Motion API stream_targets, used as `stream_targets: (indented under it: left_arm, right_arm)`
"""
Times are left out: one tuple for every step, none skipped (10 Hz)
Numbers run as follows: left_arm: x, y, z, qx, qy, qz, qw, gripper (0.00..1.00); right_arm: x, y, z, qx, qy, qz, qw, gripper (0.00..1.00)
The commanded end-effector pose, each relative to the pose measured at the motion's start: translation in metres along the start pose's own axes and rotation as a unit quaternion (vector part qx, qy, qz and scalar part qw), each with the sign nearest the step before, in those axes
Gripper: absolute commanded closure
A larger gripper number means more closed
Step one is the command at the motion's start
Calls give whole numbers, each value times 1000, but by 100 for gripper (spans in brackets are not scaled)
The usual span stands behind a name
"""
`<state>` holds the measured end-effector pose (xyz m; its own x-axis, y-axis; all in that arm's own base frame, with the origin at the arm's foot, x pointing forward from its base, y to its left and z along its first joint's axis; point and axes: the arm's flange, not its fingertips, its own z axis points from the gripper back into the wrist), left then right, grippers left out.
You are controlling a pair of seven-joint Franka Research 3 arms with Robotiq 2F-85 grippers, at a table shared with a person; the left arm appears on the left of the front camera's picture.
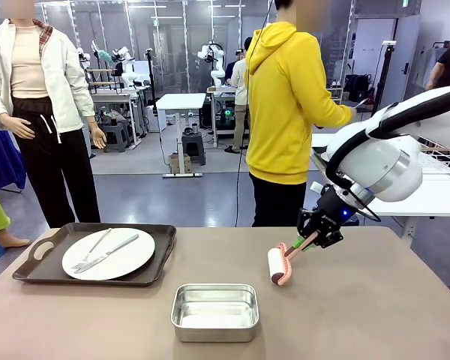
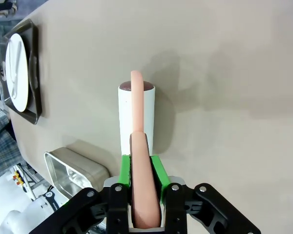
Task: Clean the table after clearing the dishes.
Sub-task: When the left (or right) Handle tray is removed, use the left hand (or right hand) to clean the left (or right) side of the table with the Lint Roller.
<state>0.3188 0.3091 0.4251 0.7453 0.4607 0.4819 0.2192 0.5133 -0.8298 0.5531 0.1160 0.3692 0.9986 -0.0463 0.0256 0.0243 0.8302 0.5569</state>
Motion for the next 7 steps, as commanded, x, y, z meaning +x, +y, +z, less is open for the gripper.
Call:
stream_targets:
  left_arm:
    - [0, -2, 3, -6, -1, -4, 1000, 0]
    - [0, -2, 3, -6, -1, -4, 1000, 0]
    - [0, -2, 3, -6, -1, -4, 1000, 0]
    - [0, -2, 3, -6, -1, -4, 1000, 0]
    - [0, -2, 3, -6, -1, -4, 1000, 0]
    - [0, -2, 3, -6, -1, -4, 1000, 0]
    - [0, -2, 3, -6, -1, -4, 1000, 0]
  right_arm:
    - [1, -8, -4, 11, -20, 13, 1000, 78]
    - [-2, -24, -4, -5, -24, 12, 1000, 78]
    - [0, -45, 0, -21, -1, 6, 1000, 78]
    - [8, -71, 7, -27, 4, -24, 999, 78]
    - [16, -93, 18, -21, 17, -47, 999, 78]
    - [26, -113, 30, -24, 11, -67, 997, 78]
    - [32, -125, 40, -35, 4, -75, 997, 78]
